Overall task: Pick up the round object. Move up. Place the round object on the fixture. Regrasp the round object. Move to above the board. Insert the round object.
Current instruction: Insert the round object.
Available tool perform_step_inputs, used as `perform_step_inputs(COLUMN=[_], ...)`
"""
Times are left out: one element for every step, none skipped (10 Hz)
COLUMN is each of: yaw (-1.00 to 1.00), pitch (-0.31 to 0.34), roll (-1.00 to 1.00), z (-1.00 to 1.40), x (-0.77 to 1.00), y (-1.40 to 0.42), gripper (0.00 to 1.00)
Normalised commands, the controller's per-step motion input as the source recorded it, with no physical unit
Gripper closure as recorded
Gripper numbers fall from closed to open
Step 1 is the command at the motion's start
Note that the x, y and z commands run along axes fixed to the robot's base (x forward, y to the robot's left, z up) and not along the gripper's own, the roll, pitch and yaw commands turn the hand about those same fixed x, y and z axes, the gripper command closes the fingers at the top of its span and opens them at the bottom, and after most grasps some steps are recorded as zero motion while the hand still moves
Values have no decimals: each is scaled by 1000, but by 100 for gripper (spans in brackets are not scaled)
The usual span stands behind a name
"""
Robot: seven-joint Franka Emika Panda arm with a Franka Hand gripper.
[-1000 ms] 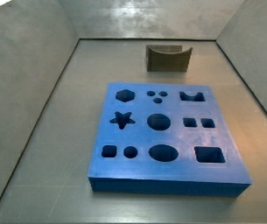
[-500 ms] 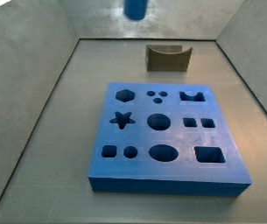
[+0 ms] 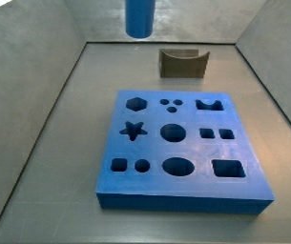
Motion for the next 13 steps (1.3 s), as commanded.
perform_step_inputs(yaw=[-249, -386, -349, -320, -303, -106, 0, 0, 0, 0, 0, -29, -23], pitch=[1, 0, -19, -24, -47, -27, 0, 21, 53, 33, 0, 0, -20], roll=[-350, -277, -300, -314, -324, -244, -123, -96, -123, -224, -304, -311, -243], z=[-286, -337, -240, -194, -174, -563, -806, -846, -751, -591, -443, -440, -491], x=[794, 534, 500, 511, 460, 11, 0, 0, 91, 246, 286, 243, 111], y=[0, -54, -120, -149, -186, -271, -331, -323, -317, -211, -197, -126, -29], gripper=[100, 100, 100, 100, 100, 100, 100, 100, 100, 100, 100, 100, 100])
